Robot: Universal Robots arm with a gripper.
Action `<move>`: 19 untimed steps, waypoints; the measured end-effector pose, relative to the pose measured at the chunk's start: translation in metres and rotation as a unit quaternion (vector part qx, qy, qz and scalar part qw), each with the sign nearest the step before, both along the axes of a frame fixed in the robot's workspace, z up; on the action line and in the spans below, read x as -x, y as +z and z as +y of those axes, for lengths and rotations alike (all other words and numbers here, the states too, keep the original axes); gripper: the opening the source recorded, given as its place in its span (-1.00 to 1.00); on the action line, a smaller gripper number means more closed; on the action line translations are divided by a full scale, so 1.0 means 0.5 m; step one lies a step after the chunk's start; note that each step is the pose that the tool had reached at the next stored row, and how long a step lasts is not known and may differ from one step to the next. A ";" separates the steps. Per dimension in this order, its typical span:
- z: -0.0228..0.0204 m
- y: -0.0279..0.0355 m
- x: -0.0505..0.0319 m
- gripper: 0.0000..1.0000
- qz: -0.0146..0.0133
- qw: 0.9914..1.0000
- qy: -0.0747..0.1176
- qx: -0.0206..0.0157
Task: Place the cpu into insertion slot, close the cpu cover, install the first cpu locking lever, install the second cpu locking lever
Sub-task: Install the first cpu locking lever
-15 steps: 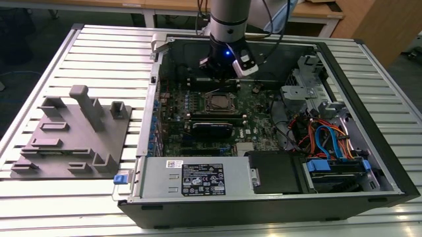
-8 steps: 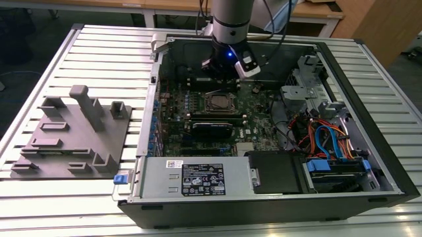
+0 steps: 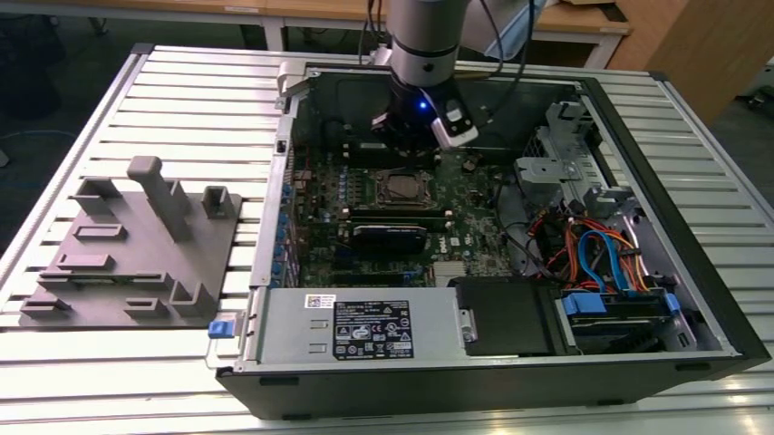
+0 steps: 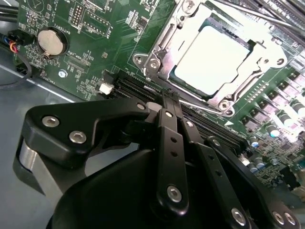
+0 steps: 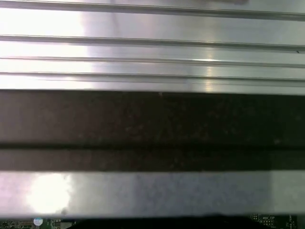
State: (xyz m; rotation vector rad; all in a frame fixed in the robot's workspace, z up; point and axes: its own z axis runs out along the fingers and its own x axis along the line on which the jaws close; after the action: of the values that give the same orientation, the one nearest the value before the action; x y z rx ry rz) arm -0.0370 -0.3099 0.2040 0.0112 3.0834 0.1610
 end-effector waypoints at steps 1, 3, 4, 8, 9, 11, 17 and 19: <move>0.0001 -0.001 -0.001 -0.80 0.000 1.000 0.000 0.000; 0.0003 -0.003 -0.003 -0.80 0.000 1.000 0.000 0.000; 0.0003 -0.004 -0.004 -0.80 0.000 1.000 0.000 0.000; 0.0002 -0.007 -0.005 -0.80 0.000 1.000 0.000 0.000; 0.0002 -0.008 -0.005 -0.80 0.000 1.000 0.000 0.000; 0.0003 -0.009 -0.005 -0.80 0.000 1.000 0.000 0.000; 0.0003 -0.009 -0.005 -0.80 0.000 1.000 0.000 0.000; 0.0003 -0.009 -0.005 -0.80 0.000 1.000 0.000 0.000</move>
State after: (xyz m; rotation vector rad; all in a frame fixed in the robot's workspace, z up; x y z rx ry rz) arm -0.0345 -0.3097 0.1997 0.0113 3.0834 0.1611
